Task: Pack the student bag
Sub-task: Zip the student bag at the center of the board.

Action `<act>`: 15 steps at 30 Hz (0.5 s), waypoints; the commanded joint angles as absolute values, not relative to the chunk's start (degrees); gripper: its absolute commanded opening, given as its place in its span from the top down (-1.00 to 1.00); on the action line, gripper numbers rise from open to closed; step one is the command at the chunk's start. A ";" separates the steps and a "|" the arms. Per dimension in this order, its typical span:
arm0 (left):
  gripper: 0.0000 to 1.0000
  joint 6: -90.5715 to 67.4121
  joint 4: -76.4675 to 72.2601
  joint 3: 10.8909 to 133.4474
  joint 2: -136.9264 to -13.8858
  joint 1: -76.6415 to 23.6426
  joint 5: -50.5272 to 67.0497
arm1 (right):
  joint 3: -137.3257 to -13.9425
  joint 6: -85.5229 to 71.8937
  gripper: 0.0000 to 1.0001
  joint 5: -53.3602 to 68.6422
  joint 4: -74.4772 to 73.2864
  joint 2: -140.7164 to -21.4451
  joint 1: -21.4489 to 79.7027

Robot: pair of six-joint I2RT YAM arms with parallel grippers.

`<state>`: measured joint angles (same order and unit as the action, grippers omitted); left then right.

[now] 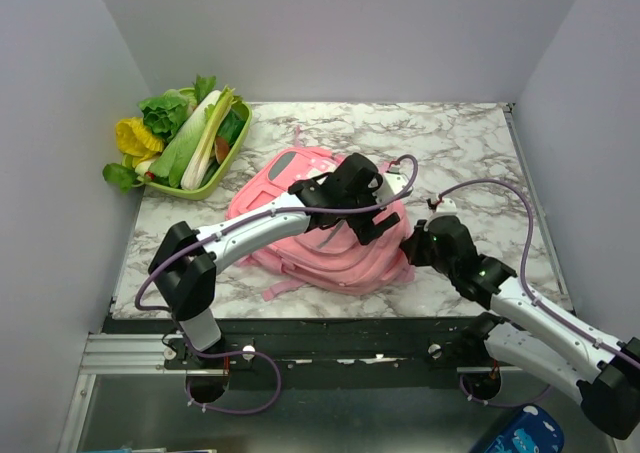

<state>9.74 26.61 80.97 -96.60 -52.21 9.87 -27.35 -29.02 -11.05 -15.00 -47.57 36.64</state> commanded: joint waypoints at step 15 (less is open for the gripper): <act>0.07 10.20 22.94 80.33 -98.96 -52.21 1.41 | -26.02 -30.23 0.99 -8.44 -13.10 -45.26 36.56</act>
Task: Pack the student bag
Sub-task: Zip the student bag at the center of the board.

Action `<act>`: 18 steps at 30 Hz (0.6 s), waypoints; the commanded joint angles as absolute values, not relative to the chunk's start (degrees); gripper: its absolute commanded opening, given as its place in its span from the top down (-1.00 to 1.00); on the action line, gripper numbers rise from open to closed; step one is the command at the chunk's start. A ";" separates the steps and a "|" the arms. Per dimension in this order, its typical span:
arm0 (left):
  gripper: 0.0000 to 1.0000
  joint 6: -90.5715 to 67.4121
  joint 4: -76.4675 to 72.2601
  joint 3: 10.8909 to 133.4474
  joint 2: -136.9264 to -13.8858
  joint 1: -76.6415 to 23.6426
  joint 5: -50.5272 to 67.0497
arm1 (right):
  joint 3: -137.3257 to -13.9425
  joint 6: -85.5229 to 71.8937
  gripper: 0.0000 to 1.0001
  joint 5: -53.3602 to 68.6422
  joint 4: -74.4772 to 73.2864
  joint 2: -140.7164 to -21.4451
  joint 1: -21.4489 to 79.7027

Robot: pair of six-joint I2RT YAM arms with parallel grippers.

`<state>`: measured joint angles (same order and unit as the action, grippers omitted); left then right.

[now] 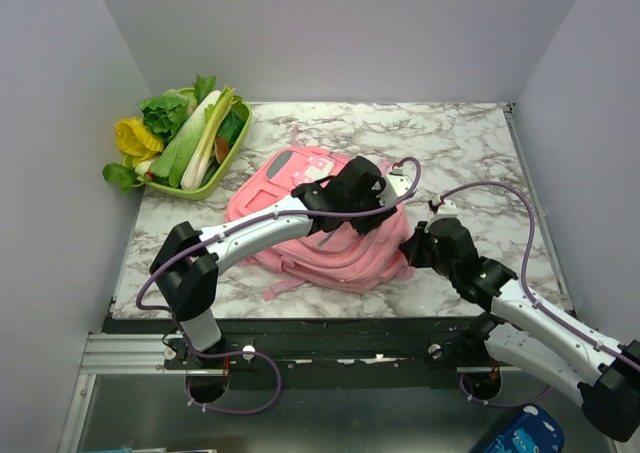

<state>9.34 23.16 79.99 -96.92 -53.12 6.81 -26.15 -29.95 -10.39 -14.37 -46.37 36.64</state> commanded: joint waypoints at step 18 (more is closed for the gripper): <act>-0.97 11.07 27.51 85.43 -96.94 -52.12 0.44 | -25.14 -30.41 0.99 -8.35 -12.83 -45.79 36.56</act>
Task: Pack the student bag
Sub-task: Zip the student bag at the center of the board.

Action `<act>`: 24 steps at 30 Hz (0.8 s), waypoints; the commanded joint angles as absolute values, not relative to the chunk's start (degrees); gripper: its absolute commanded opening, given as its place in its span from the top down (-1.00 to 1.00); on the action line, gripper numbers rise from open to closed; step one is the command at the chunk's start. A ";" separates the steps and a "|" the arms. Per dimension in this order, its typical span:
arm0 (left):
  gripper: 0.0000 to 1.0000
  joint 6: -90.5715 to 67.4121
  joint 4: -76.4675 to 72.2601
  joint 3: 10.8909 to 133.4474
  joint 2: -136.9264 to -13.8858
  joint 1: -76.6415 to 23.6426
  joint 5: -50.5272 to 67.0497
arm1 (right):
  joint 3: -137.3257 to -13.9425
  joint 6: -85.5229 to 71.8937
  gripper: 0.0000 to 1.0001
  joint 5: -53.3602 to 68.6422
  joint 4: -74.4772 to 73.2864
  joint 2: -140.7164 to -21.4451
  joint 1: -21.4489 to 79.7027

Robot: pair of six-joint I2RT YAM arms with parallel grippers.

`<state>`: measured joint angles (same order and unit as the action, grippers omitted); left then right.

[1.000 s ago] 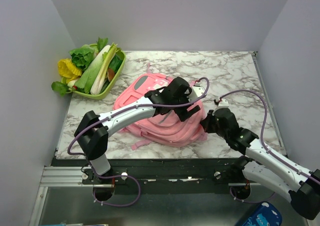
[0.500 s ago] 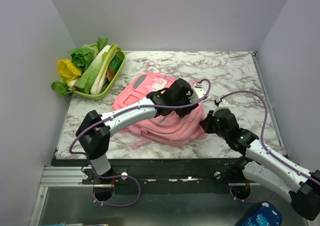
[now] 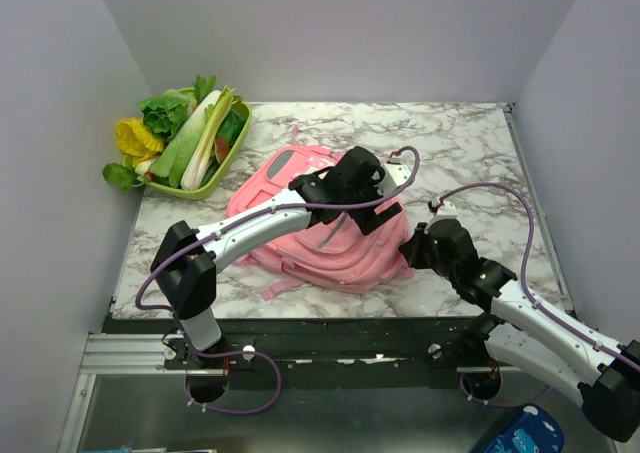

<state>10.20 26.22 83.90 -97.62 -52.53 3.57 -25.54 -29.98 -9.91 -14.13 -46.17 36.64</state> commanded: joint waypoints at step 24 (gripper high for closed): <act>0.79 14.06 28.21 86.56 -103.18 -51.59 6.76 | -27.16 -30.94 0.99 -11.33 -14.50 -46.50 36.56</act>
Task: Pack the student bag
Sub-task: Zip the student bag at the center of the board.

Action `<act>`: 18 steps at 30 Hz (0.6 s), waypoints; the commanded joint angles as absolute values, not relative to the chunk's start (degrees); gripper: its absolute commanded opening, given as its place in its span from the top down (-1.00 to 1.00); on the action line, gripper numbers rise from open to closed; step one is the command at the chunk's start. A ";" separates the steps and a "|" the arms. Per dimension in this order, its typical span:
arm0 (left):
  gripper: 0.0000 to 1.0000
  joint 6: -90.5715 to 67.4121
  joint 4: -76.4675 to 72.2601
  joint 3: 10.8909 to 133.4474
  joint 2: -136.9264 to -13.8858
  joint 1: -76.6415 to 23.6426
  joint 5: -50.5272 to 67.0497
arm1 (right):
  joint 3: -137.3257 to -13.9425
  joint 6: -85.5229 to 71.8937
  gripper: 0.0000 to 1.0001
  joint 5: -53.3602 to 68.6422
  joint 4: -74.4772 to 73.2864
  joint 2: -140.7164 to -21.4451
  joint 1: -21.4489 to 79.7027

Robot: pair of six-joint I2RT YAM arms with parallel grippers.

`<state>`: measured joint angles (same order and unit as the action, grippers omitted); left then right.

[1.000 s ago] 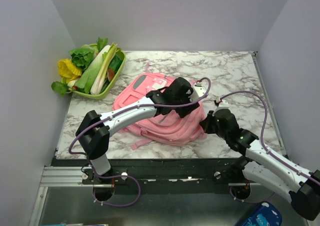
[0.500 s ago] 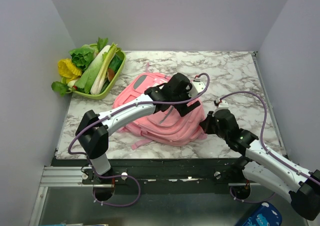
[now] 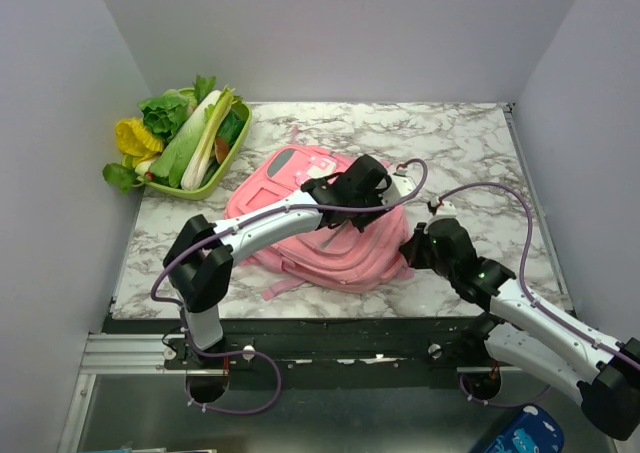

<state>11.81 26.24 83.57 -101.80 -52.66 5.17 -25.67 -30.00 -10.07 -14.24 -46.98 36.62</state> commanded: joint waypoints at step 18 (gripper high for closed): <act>0.87 36.38 57.75 116.22 -116.91 -53.79 23.55 | -23.99 -33.66 0.99 -4.83 -13.88 -42.10 36.65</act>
